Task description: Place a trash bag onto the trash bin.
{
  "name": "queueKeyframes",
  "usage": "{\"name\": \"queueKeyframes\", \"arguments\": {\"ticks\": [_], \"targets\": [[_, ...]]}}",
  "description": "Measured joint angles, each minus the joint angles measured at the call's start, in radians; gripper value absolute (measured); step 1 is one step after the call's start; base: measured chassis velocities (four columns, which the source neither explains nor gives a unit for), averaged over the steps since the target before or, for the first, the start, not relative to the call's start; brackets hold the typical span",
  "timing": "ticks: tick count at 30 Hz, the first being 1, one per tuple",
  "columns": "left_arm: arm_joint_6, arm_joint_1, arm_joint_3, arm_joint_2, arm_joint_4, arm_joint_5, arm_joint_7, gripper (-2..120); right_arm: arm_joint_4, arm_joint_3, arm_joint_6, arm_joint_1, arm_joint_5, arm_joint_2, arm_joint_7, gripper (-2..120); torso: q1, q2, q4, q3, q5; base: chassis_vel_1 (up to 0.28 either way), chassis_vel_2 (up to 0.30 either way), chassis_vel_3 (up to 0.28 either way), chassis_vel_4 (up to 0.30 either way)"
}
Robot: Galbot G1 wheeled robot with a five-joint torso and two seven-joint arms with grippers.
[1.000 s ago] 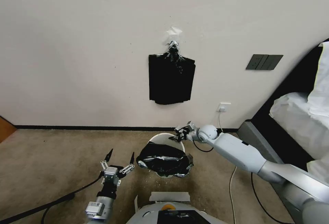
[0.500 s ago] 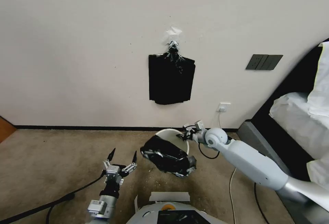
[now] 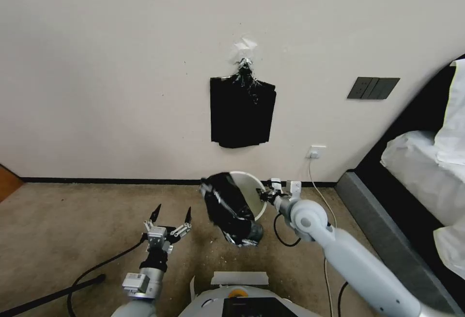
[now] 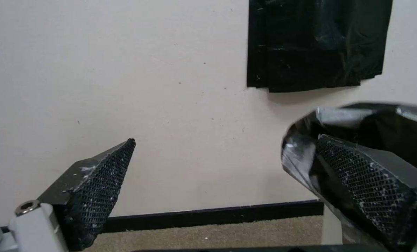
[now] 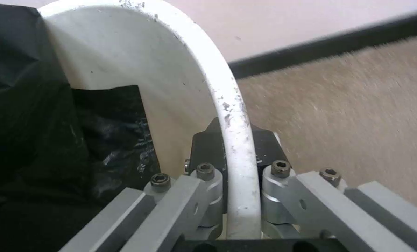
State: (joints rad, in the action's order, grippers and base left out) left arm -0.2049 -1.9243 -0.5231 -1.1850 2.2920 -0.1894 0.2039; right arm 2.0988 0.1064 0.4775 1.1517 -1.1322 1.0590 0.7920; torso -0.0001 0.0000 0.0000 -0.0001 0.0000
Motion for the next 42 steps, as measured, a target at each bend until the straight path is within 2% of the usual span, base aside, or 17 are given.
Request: {"name": "queueKeyframes", "arguments": {"ticks": [8, 22, 24, 26, 28, 30, 32, 33, 37, 38, 41, 42], "targets": [[0.003, -0.003, -0.023, 0.0, 0.004, -0.023, 0.001, 100, -0.021, -0.02, -0.025, 0.114, 0.149, 0.109, -0.01, 3, 0.0, 0.0, 0.0, 0.0, -0.0002, 0.0, 0.0, 0.0, 0.0], [-0.004, -0.026, -0.012, -0.017, 0.009, -0.015, -0.001, 100, -0.087, -0.034, -0.052, 0.128, 0.21, 0.142, -0.056, 3, 0.0, 0.0, 0.0001, 0.0, 0.0, 0.0, 0.0, 0.0, 0.0], [-0.005, -0.031, -0.01, -0.018, 0.009, -0.014, -0.001, 100, -0.095, -0.032, -0.053, 0.124, 0.22, 0.137, -0.07, 12, 0.0, 0.0, 0.0001, 0.0, 0.0001, 0.0, 0.0, 0.0, 0.0], [-0.006, -0.033, -0.009, -0.018, 0.009, -0.014, -0.001, 100, -0.097, -0.031, -0.053, 0.124, 0.227, 0.133, -0.076, 15, 0.0, 0.0, 0.0, 0.0, 0.0, 0.0, 0.0, 0.0, 0.0], [-0.008, -0.036, -0.008, -0.018, 0.009, -0.014, -0.001, 100, -0.097, -0.031, -0.053, 0.126, 0.243, 0.124, -0.087, 25, 0.0, 0.0, 0.0, 0.0, 0.0002, 0.0, 0.0, 0.0, 0.0], [-0.008, -0.037, -0.007, -0.019, 0.009, -0.014, -0.001, 100, -0.095, -0.031, -0.053, 0.128, 0.249, 0.121, -0.09, 26, 0.0, 0.0, 0.0, 0.0, 0.0002, 0.0, 0.0, 0.0, 0.0], [-0.009, -0.038, -0.001, -0.02, 0.01, -0.014, -0.001, 100, -0.063, -0.031, -0.043, 0.137, 0.285, 0.091, -0.106, 38, 0.0, 0.0, -0.0001, 0.0, 0.0, 0.0, 0.0, 0.0, 0.0], [-0.009, -0.038, -0.001, -0.02, 0.01, -0.014, -0.001, 100, -0.063, -0.031, -0.043, 0.137, 0.285, 0.091, -0.106, 38, 0.0, 0.0, -0.0001, 0.0, 0.0, 0.0, 0.0, 0.0, 0.0], [-0.009, -0.036, 0.004, -0.021, 0.011, -0.013, -0.001, 100, 0.067, -0.023, 0.021, 0.152, 0.355, -0.01, -0.135, 60, 0.0, 0.0, 0.0, 0.0, 0.0003, 0.0, 0.0, 0.0, 0.0], [-0.009, -0.036, 0.004, -0.021, 0.011, -0.013, -0.001, 100, 0.067, -0.023, 0.021, 0.152, 0.355, -0.01, -0.135, 60, 0.0, 0.0, 0.0, 0.0, 0.0003, 0.0, 0.0, 0.0, 0.0], [-0.008, -0.031, 0.008, -0.02, 0.006, -0.013, 0.0, 100, 0.161, -0.022, 0.072, 0.153, 0.442, -0.101, -0.237, 73, 0.0, 0.0, -0.0002, 0.0, 0.0, 0.0, 0.0, 0.0, 0.0], [-0.008, -0.031, 0.008, -0.02, 0.006, -0.013, 0.0, 100, 0.161, -0.022, 0.072, 0.153, 0.442, -0.101, -0.237, 73, 0.0, 0.0, -0.0002, 0.0, 0.0, 0.0, 0.0, 0.0, 0.0]]}}
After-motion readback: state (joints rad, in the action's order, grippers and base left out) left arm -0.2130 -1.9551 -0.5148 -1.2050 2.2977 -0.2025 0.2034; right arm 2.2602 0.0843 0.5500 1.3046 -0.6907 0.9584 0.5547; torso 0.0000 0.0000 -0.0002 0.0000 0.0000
